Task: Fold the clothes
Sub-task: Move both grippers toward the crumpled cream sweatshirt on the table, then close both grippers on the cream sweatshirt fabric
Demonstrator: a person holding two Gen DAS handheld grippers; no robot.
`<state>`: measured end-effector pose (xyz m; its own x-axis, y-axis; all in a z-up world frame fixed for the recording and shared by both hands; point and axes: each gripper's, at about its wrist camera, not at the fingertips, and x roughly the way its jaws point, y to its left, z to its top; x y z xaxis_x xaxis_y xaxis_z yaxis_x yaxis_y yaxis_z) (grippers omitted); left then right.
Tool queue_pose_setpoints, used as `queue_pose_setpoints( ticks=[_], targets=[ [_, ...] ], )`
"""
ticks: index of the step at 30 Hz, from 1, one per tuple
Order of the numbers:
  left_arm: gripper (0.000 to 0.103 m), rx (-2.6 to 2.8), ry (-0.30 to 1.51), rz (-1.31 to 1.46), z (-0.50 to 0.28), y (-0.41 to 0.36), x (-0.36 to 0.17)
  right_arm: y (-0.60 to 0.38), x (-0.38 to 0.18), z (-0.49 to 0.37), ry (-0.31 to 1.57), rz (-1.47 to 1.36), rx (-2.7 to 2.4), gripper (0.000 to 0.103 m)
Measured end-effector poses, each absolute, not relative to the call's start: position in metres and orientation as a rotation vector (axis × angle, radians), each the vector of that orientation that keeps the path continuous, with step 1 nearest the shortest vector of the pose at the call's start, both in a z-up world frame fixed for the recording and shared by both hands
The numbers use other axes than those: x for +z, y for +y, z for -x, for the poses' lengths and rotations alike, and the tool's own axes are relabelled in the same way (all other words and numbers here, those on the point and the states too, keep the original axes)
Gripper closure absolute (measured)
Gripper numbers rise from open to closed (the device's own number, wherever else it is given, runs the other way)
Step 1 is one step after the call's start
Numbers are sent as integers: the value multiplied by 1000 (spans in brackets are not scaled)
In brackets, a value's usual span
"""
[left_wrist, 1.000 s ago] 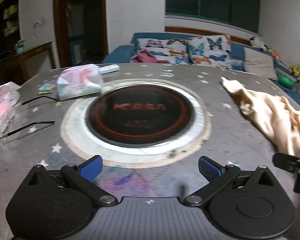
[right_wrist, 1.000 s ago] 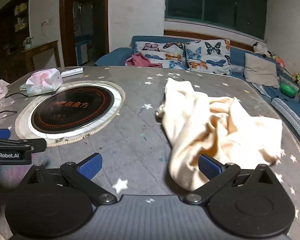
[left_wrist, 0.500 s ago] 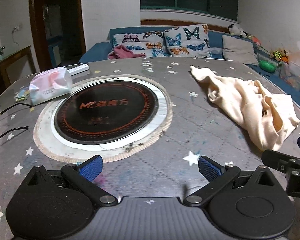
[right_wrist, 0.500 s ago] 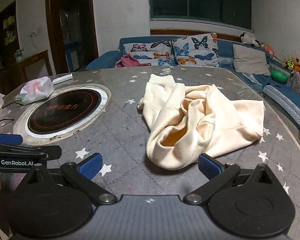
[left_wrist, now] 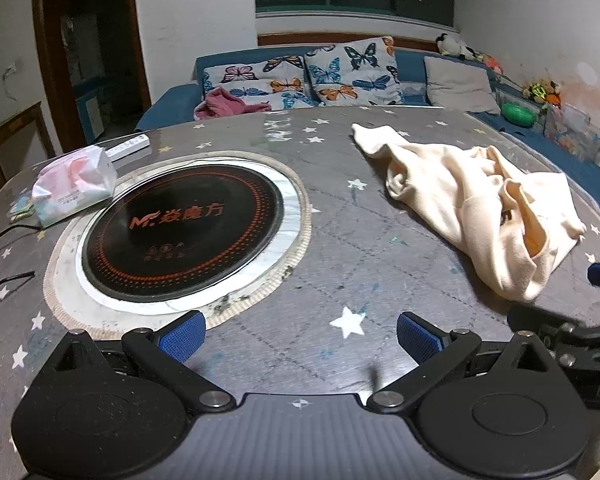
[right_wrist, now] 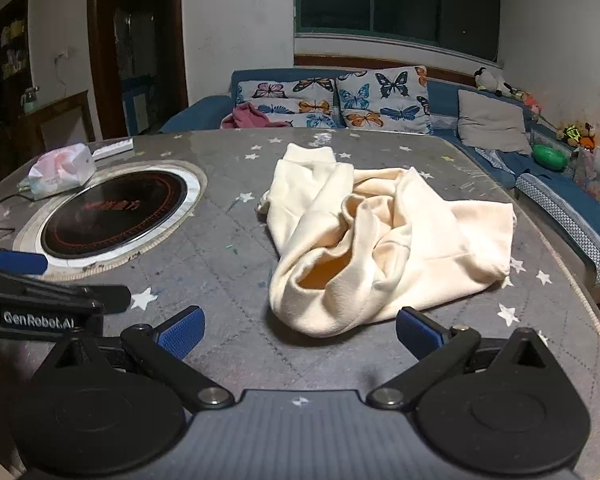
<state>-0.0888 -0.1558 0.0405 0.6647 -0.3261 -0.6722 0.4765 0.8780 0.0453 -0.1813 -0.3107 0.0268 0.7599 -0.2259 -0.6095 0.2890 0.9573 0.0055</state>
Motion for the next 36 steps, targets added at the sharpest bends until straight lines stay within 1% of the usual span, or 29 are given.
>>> queue_pose_setpoints(
  ticks=[7,9,14,16,21,29,31,32,34,36],
  targets=[
    [0,-479,711,-239,85,-166,43,-321,33,178,641,-97,-289,1],
    [0,-488,709,-241,83,-170,44,-323,35,176,642,-92,-292,4],
    [0,-499,703,-245,79,-177,49,-330,39,171,646,-73,-300,6],
    [0,-503,701,-245,76,-180,51,-333,41,170,647,-66,-302,8],
    [0,-514,687,-250,71,-189,57,-340,46,165,649,-51,-310,9],
    [1,-553,668,-268,64,-209,68,-358,50,158,653,-54,-325,21],
    [6,-564,664,-271,61,-215,71,-364,52,156,656,-55,-331,24],
    [6,-570,662,-272,59,-219,73,-368,53,155,654,-56,-335,25],
    [10,-587,655,-271,55,-226,78,-376,56,153,651,-61,-345,31],
    [11,-603,645,-270,49,-236,83,-387,58,150,651,-69,-351,36]
  ],
)
